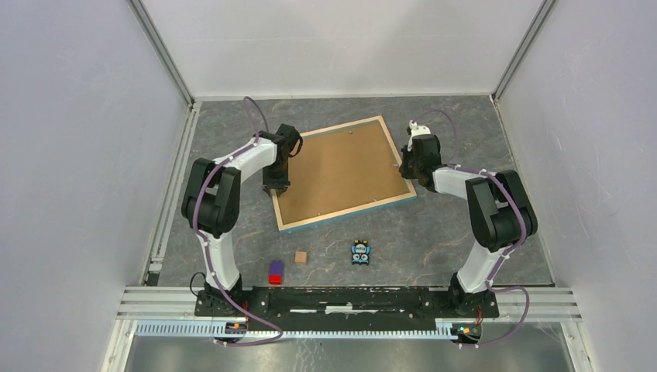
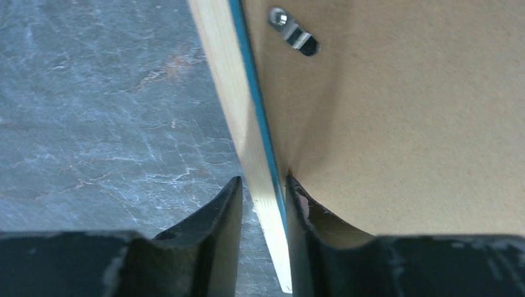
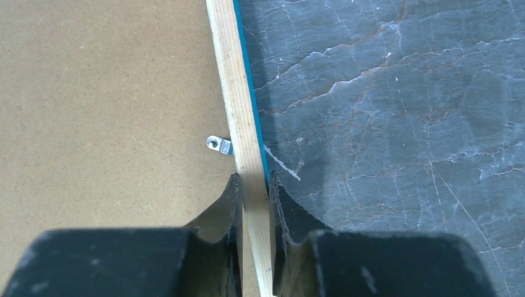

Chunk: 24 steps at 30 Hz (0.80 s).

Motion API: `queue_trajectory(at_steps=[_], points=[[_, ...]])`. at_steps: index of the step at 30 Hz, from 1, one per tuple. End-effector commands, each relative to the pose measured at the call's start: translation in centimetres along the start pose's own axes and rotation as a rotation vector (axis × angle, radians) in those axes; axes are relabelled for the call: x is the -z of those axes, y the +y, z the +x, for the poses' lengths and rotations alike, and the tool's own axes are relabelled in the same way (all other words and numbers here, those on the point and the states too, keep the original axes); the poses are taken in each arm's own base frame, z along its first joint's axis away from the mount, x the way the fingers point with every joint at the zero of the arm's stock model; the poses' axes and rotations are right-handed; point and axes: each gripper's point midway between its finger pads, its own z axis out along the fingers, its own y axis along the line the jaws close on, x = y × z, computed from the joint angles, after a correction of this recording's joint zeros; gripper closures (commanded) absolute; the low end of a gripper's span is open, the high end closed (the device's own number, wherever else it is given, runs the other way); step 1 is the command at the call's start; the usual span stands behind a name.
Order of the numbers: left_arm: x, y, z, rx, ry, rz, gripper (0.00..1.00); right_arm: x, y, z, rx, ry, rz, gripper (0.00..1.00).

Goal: Put the photo into the frame

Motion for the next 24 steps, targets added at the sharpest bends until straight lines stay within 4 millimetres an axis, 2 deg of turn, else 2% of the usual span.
queue_trajectory(at_steps=[1, 3, 8, 13, 16, 21, 24], points=[[3.3, -1.1, -1.2, -0.067, -0.074, 0.128, 0.55, 0.8, -2.3, 3.3, -0.067, 0.105, 0.103, 0.93], [5.0, -1.2, -1.7, -0.065, -0.134, 0.176, 0.45, 0.9, -2.5, 3.4, -0.110, 0.095, 0.104, 1.00], [9.1, -1.4, -2.5, -0.051, -0.265, 0.287, 0.33, 1.6, -2.6, 4.9, -0.196, 0.090, 0.111, 1.00], [12.9, -2.8, -2.3, -0.046, -0.341, 0.453, 0.22, 3.8, -3.6, 6.4, -0.322, 0.067, 0.184, 1.00], [14.7, -3.6, -2.0, -0.040, -0.370, 0.539, 0.16, 5.2, -3.5, 7.2, -0.427, 0.032, 0.199, 1.00], [16.6, -5.6, -0.8, 0.009, -0.343, 0.703, 0.10, 7.1, -1.7, 8.3, -0.615, -0.008, 0.195, 1.00], [17.0, -6.5, 0.3, 0.128, -0.271, 0.773, 0.10, 8.0, 1.0, 8.1, -0.689, -0.057, 0.131, 0.88]])
